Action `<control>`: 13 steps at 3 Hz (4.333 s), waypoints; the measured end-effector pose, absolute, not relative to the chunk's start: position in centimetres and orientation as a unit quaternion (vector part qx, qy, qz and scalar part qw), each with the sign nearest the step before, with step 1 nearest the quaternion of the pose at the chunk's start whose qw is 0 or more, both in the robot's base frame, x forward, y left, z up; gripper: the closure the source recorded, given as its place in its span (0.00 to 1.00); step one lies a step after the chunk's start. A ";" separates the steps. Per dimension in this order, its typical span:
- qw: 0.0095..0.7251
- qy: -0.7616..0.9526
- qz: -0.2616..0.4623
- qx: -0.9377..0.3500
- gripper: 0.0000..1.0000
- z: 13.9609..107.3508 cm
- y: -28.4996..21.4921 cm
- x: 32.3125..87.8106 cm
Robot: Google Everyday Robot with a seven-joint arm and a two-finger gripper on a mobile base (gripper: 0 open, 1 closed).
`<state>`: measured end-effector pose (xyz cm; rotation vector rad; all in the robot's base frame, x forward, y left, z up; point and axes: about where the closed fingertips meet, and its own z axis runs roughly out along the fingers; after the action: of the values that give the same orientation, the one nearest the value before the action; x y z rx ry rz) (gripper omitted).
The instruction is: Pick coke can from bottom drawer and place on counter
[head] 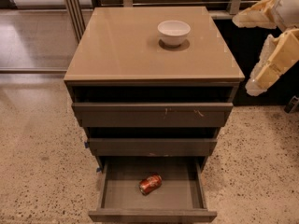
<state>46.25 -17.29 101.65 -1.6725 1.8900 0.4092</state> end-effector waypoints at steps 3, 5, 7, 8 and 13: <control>0.380 0.688 0.174 -0.594 0.00 97.0 -16.5 43.8; 0.396 0.722 0.212 -0.526 0.00 84.6 -11.8 44.6; 0.395 0.731 0.254 -0.495 0.00 76.1 -10.2 45.6; 0.402 0.729 0.253 -0.493 0.00 75.6 -9.7 45.1; 0.405 0.739 0.293 -0.451 0.00 60.5 -6.8 44.2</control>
Offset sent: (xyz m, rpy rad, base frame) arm -0.0151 -0.0114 -0.1007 0.1921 -0.0782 -0.1130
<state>44.16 -6.85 60.52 -1.1385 1.8651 0.7407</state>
